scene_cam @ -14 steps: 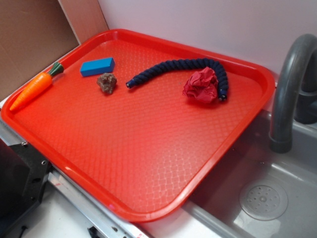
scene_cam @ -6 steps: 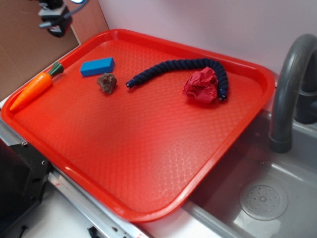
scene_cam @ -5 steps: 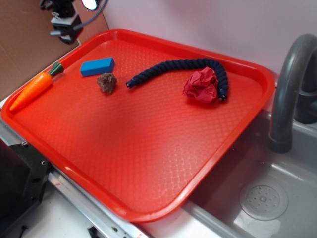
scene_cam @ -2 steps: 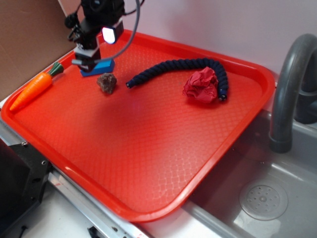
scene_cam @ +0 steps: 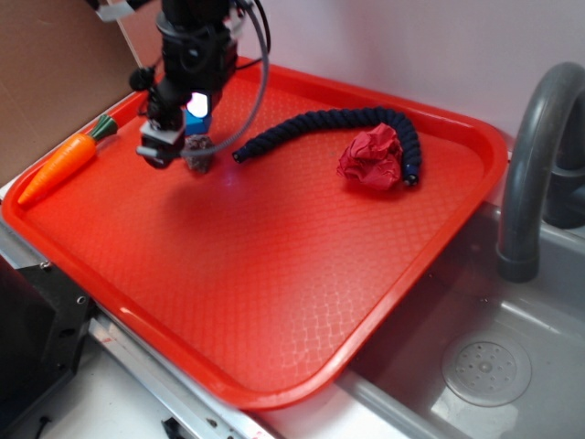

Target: Grab the rock.

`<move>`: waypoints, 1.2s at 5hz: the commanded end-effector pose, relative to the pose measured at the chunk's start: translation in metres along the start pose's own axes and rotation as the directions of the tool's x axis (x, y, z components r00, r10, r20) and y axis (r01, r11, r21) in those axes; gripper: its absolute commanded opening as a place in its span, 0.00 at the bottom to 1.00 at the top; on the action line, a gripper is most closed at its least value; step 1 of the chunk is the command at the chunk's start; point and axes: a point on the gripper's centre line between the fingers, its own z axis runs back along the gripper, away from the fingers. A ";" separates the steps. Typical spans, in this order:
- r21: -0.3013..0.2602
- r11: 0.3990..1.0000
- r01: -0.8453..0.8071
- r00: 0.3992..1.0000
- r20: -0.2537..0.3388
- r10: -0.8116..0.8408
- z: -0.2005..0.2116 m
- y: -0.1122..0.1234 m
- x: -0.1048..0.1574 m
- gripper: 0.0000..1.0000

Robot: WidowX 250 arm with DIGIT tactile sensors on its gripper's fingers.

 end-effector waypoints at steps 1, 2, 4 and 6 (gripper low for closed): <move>0.018 1.000 0.008 0.995 -0.105 -0.006 -0.016 -0.004 0.020 1.00; 0.020 1.000 -0.001 0.993 -0.116 0.003 -0.018 -0.005 0.022 0.94; 0.021 0.999 -0.030 0.994 -0.102 0.032 -0.017 -0.003 0.023 0.00; 0.003 0.858 -0.513 0.858 0.007 0.513 0.051 0.016 -0.016 0.00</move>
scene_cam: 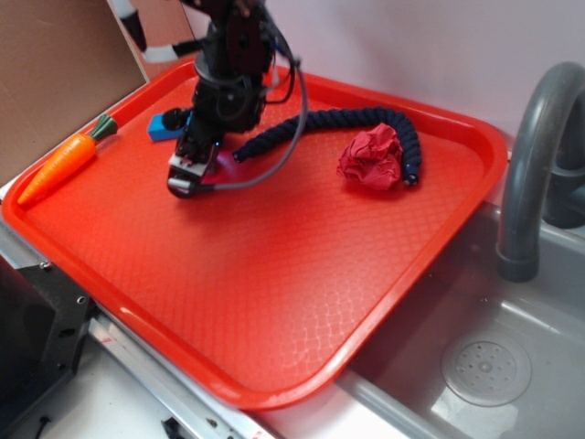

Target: Grab the rock.

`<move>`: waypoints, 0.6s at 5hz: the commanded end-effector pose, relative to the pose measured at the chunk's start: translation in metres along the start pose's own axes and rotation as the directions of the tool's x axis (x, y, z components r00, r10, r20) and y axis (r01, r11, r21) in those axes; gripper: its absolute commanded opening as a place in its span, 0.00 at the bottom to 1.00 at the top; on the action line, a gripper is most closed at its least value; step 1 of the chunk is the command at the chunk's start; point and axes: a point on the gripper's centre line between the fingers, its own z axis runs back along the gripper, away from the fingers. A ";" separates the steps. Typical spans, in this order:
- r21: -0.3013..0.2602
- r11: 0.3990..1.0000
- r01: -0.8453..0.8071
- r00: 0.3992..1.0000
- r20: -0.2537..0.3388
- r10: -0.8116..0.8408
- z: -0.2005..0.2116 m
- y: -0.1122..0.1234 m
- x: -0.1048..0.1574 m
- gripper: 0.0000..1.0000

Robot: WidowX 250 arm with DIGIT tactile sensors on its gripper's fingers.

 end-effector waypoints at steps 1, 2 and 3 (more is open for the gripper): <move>-0.113 0.857 -0.503 0.837 0.183 0.516 0.091 0.012 -0.055 0.00; -0.283 0.706 -0.650 0.682 0.193 0.705 0.124 0.000 -0.086 0.00; -0.373 0.507 -0.777 0.480 0.170 0.861 0.142 -0.013 -0.103 0.00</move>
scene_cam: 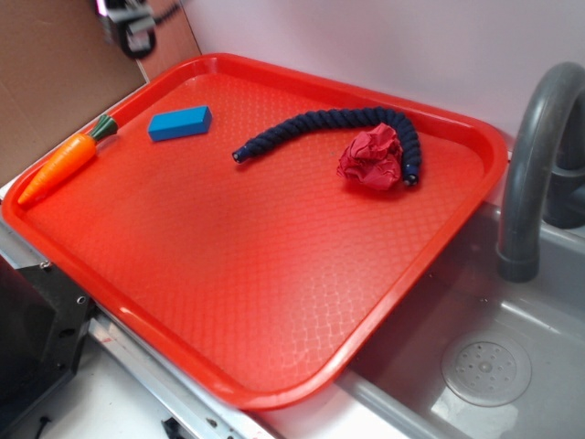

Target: Grab the rock.

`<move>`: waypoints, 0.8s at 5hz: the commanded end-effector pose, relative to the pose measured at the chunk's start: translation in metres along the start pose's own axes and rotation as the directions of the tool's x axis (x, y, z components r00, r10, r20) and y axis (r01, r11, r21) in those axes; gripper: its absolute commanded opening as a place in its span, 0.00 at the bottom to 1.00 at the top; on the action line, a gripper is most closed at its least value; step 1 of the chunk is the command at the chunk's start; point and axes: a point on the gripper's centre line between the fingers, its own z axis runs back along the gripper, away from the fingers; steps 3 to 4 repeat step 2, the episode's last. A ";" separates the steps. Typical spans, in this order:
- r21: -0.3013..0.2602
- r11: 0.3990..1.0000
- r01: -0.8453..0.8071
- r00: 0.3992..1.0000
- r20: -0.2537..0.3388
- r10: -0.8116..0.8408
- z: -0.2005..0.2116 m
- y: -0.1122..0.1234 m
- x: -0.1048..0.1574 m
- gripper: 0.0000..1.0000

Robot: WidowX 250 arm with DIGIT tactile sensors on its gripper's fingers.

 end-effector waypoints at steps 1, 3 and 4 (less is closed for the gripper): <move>0.010 0.967 -0.254 0.956 0.154 0.250 0.036 -0.009 -0.013 0.00; 0.073 0.975 -0.211 0.970 0.141 0.199 0.028 -0.014 -0.005 0.00; 0.073 0.975 -0.211 0.970 0.141 0.199 0.028 -0.014 -0.005 0.00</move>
